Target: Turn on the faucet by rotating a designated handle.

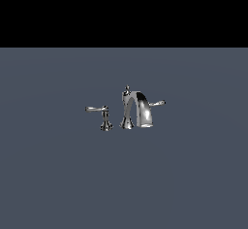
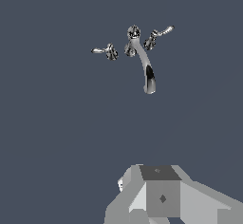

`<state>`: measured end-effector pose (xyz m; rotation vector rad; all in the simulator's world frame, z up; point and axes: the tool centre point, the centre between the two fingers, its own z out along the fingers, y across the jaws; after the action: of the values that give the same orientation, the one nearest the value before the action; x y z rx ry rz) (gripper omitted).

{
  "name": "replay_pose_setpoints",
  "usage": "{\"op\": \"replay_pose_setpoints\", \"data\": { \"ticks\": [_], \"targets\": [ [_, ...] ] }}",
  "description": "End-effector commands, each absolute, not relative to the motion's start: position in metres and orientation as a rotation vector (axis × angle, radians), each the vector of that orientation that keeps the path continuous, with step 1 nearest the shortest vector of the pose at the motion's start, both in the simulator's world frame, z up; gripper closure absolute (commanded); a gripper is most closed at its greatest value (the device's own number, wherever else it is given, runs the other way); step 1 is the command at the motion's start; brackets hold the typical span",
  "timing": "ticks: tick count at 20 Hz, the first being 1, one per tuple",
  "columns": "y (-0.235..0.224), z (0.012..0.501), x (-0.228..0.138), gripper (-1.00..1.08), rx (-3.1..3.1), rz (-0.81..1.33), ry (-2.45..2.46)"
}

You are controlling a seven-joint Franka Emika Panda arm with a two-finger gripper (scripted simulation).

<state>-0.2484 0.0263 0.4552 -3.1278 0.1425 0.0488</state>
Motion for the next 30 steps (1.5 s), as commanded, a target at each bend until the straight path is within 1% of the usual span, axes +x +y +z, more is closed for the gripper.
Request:
{"op": "replay_pose_setpoints", "data": {
  "ticks": [1,13,30],
  "targets": [
    [0.034,0.445,-0.244,1.08,-3.125,0.048,0.203],
    [0.078,0.376,-0.209,1.08,-3.074,0.041,0.594],
    [0.123,0.278,-0.139,1.08,-2.917,0.031,1.128]
  ]
}}
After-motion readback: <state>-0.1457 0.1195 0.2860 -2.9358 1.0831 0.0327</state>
